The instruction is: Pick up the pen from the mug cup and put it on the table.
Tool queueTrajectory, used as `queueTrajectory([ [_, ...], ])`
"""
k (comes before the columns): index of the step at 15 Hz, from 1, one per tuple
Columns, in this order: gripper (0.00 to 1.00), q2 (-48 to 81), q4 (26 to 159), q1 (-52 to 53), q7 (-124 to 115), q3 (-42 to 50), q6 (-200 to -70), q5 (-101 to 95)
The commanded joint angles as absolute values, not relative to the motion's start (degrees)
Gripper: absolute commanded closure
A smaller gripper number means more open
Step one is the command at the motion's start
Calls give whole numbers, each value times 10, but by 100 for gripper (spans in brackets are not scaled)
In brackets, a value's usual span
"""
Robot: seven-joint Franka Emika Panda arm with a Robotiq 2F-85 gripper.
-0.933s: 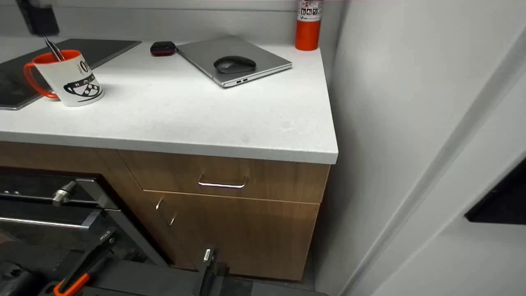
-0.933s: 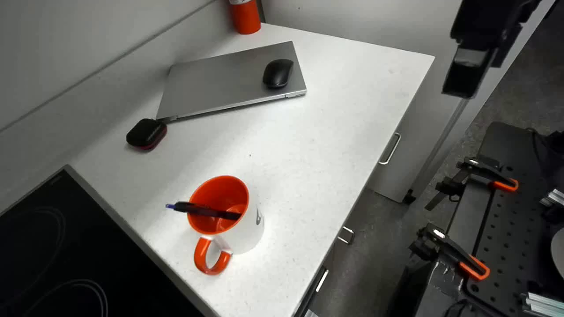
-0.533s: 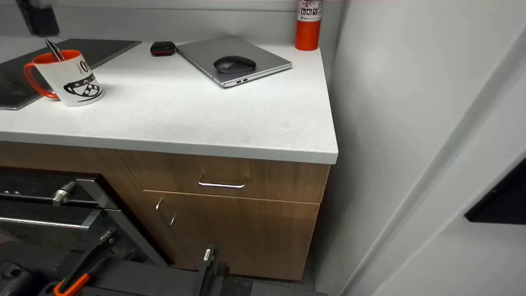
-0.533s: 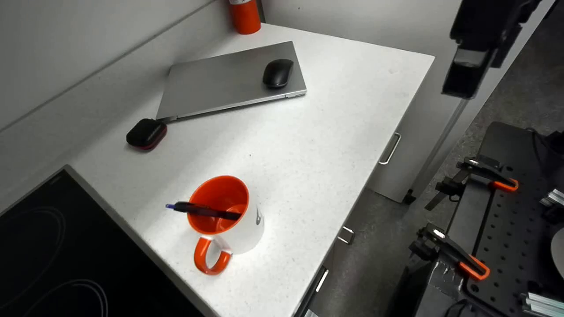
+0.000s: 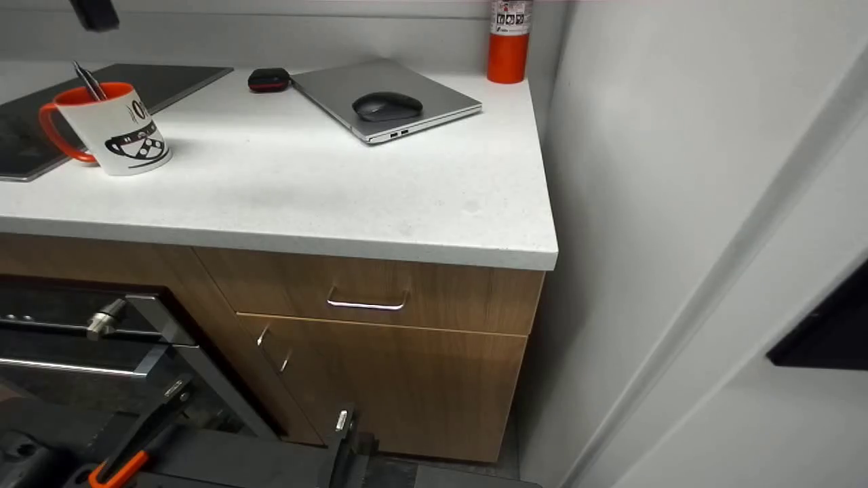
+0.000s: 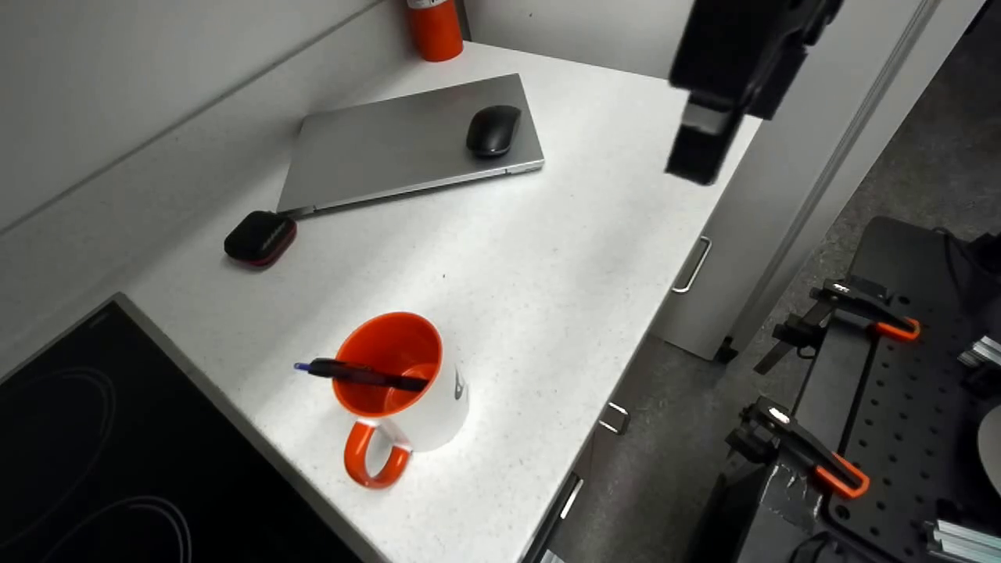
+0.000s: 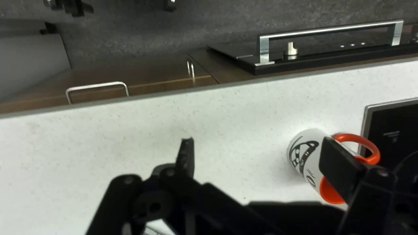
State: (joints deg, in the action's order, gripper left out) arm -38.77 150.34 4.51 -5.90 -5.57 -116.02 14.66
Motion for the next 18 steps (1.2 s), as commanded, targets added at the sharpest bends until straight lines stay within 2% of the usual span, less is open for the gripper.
queueTrajectory([
  [1,0,-316,1457,86,-60,-90,-1230,164],
  [3,0,-286,1435,104,-61,-106,-1254,158],
  [5,0,-265,1411,125,-43,-105,-1226,162],
  [6,0,-296,1444,113,-60,-105,-1241,147],
  [12,0,-269,1423,125,-55,-108,-1239,149],
  [18,0,-140,1377,134,-29,-104,-1406,185],
])
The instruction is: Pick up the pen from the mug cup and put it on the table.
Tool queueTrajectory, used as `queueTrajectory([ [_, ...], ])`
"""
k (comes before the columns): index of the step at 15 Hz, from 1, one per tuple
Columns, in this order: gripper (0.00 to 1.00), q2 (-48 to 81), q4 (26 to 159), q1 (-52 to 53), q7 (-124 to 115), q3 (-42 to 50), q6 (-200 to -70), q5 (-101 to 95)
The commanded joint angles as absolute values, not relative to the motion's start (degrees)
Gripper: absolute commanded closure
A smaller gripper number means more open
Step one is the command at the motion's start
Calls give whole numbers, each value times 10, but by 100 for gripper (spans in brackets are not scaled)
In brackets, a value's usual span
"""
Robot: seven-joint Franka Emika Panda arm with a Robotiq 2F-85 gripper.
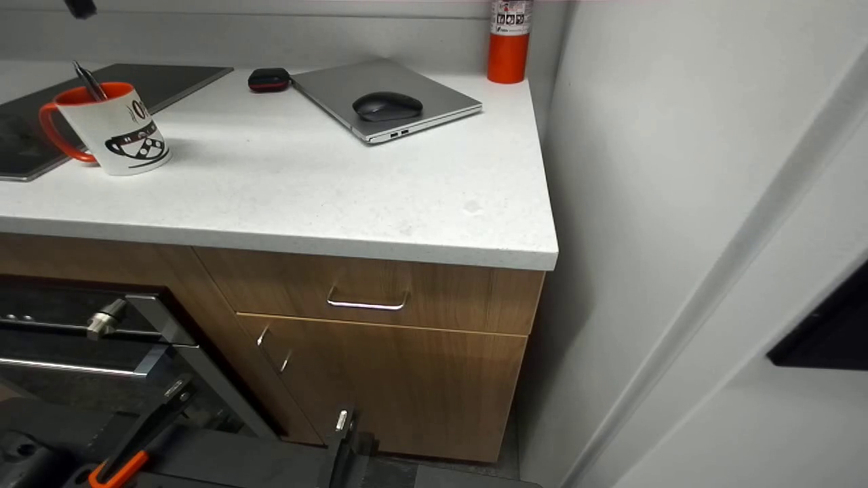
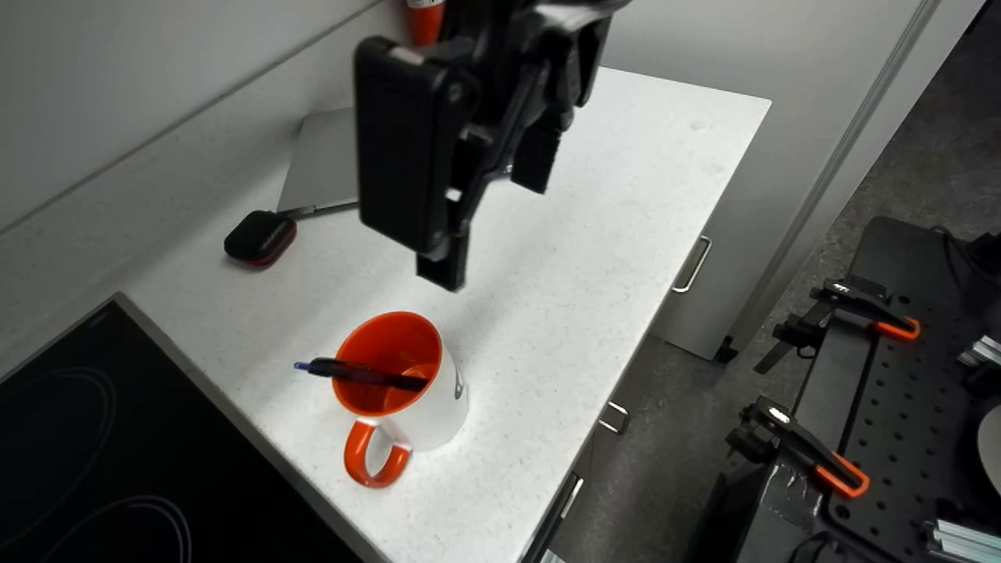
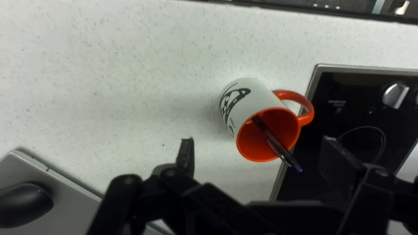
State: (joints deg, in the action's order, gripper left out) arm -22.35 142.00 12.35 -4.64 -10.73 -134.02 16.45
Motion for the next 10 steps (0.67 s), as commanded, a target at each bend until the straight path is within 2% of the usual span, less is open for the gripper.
queueTrajectory([
  [1,0,-114,1365,135,-27,-106,-1428,181],
  [5,0,-35,1317,143,-8,-114,-1478,180],
  [10,0,9,1271,146,21,-128,-1481,193],
])
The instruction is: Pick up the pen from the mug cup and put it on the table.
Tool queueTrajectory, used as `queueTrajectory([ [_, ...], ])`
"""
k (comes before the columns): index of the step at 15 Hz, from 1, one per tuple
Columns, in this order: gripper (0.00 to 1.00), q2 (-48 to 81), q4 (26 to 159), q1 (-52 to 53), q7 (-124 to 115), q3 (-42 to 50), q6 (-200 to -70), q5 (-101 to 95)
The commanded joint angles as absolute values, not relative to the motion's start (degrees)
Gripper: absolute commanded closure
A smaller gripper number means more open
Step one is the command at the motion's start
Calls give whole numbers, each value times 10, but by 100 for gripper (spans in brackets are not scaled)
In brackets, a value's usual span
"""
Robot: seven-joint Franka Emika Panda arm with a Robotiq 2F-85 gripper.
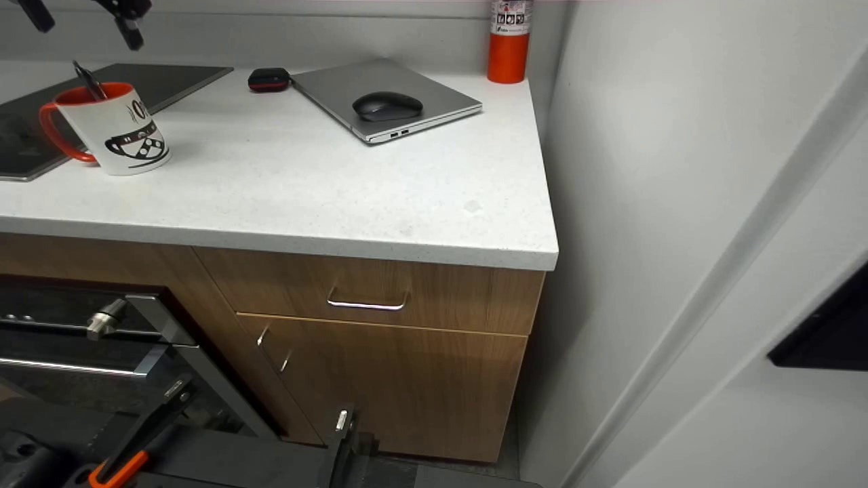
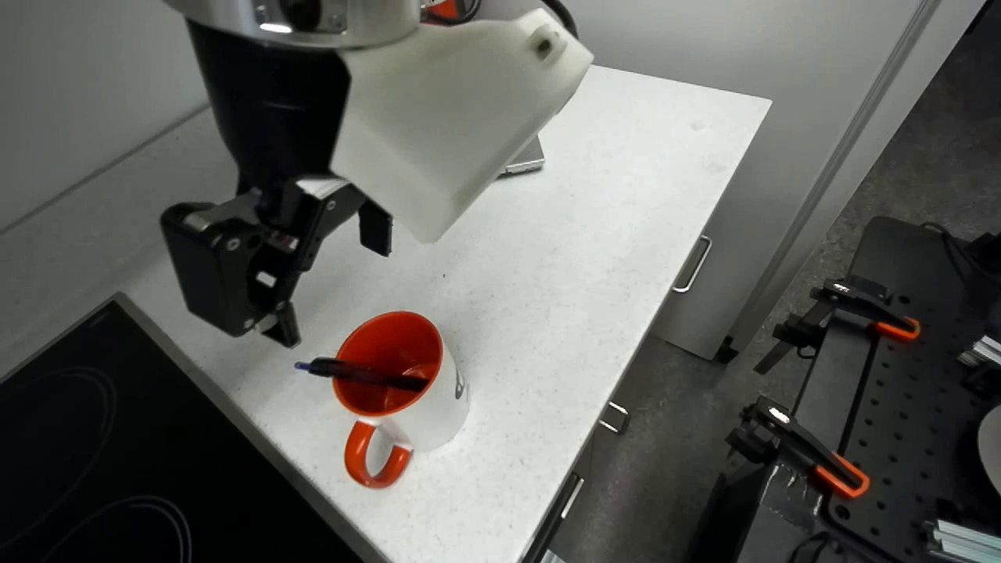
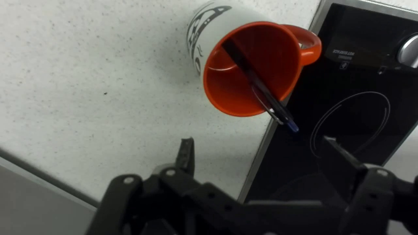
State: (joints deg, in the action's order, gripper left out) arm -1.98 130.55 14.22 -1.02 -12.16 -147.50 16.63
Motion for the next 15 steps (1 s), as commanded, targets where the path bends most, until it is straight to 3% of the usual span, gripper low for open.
queueTrajectory([
  [1,0,15,1266,146,26,-132,-1481,193],
  [15,0,50,1241,141,125,-154,-1443,194],
])
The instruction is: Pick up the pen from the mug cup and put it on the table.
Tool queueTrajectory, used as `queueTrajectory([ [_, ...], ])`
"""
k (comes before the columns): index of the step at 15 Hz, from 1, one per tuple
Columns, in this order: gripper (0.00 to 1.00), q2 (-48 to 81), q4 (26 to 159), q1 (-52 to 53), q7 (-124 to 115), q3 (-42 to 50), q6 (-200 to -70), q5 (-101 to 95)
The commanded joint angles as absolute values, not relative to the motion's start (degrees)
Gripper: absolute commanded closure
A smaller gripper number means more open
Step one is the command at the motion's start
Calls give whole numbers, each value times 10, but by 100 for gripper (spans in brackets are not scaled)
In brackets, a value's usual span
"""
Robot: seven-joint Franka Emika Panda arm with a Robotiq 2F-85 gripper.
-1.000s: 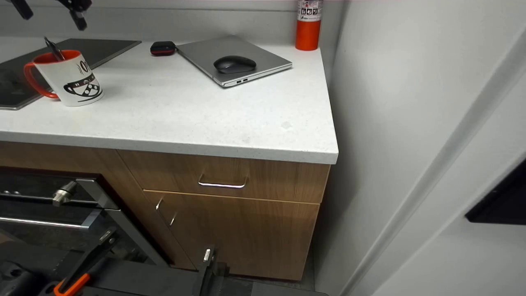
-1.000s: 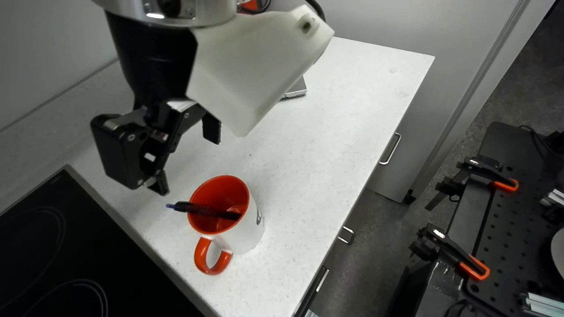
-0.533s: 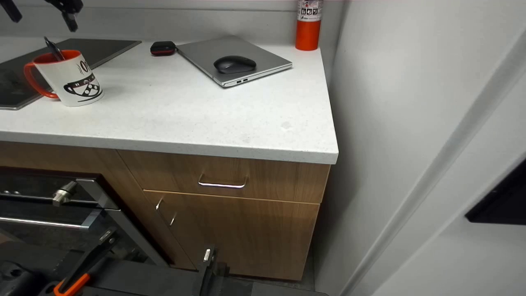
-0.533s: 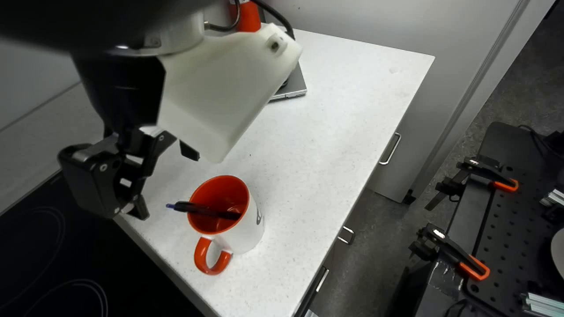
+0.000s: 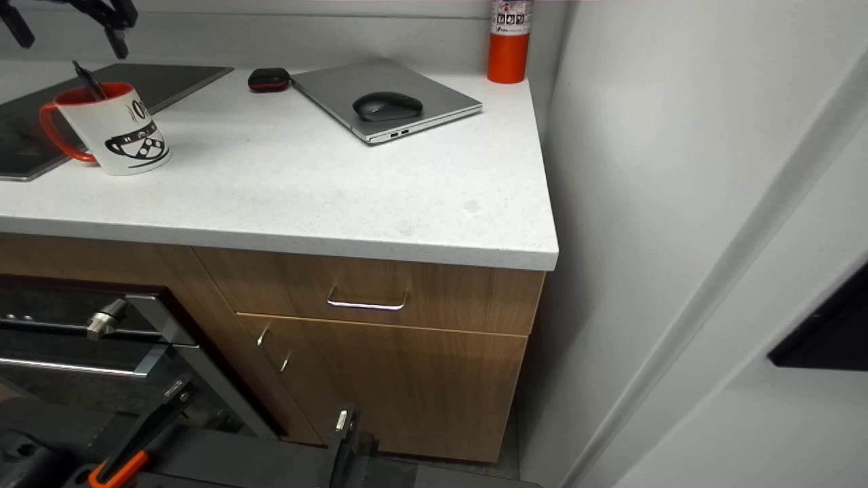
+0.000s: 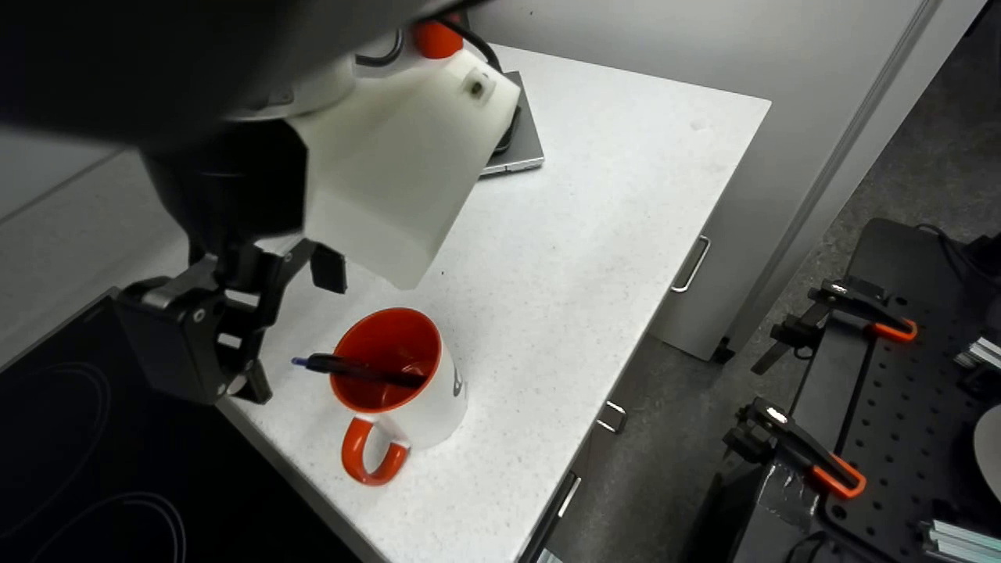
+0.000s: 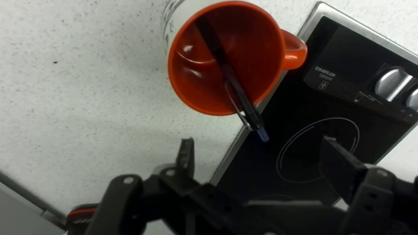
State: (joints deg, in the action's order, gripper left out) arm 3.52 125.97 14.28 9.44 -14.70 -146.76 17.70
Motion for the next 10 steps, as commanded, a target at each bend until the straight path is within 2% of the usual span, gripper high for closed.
queueTrajectory([
  [1,0,51,1241,141,132,-155,-1439,193],
  [7,2,59,1236,140,199,-159,-1428,200],
  [8,27,60,1236,140,208,-159,-1430,201],
  [10,29,63,1234,139,220,-160,-1428,201],
])
